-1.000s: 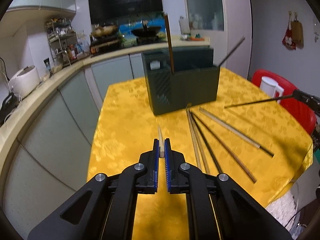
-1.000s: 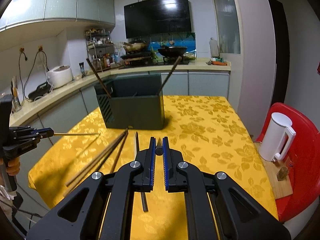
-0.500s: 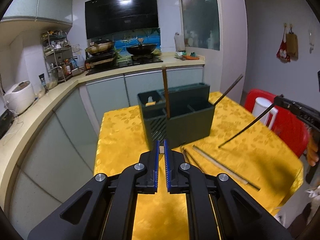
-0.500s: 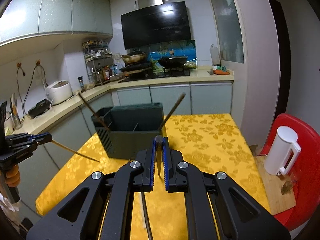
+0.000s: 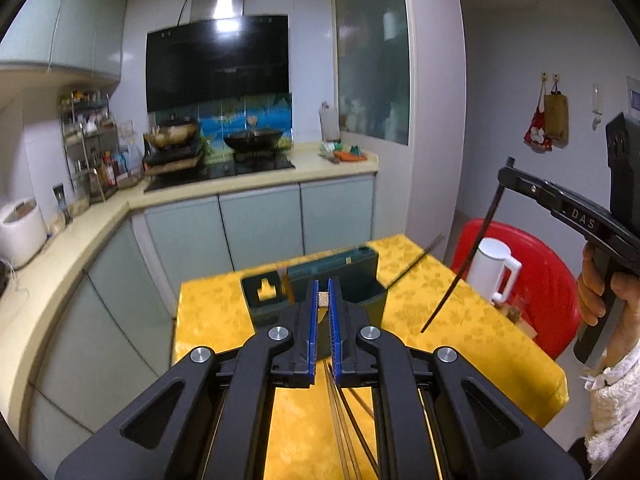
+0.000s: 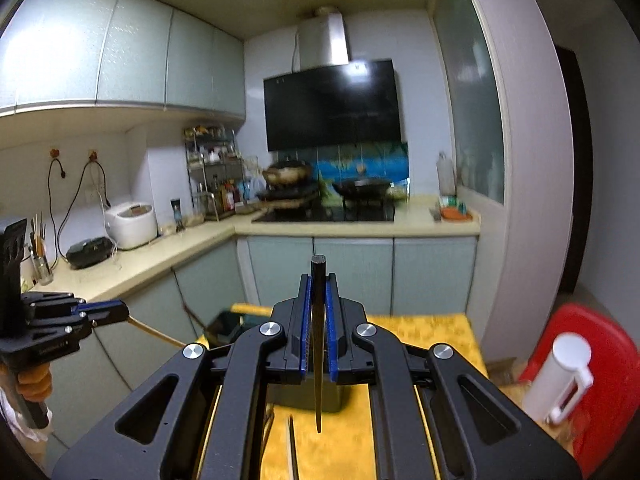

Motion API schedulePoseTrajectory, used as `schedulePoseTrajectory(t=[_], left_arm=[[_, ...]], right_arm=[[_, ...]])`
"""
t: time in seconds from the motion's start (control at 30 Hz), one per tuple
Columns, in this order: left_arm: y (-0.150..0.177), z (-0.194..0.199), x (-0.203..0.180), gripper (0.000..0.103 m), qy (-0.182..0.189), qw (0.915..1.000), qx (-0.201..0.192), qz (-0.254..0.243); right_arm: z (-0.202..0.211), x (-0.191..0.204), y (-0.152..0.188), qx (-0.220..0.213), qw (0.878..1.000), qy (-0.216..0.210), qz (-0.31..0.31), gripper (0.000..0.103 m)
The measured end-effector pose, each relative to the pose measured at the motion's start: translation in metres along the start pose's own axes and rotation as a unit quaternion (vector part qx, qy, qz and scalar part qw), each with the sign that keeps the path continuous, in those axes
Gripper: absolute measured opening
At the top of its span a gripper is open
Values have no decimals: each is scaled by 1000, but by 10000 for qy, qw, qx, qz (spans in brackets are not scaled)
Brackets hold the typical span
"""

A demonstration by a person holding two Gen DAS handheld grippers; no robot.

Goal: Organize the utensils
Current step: 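Lift both held chopsticks and carry them over the green holder, then drop the chopsticks into the holder and open both tools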

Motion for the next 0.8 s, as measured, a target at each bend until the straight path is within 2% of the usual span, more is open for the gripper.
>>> schedulePoseTrajectory(t=[0.23, 0.4, 0.63, 0.8], left_arm=[[-25, -24, -6, 5, -117, 9998, -118, -103], [-24, -46, -2, 5, -161, 9999, 12, -19], [-9, -79, 9, 5, -257, 9995, 184, 96], [10, -102, 16, 5, -293, 9984, 409, 259]], right_arm=[[-36, 2, -23, -173, 9998, 89, 107, 8], [-62, 3, -24, -260, 9995, 98, 121, 8], [-91, 5, -4, -120, 9996, 155, 217, 8], [-107, 4, 21, 150, 9993, 190, 284, 8]])
Point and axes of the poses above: each gripper's, at about its wrist camera, not at the fingertips, and z roughly against the way its jaws point, x to its left, y to its underside, the point moved 10 cm from there along -z, roughly the way its jaws point, and after that the axes turned 12 degrees about -x, right-handed, at the moved point
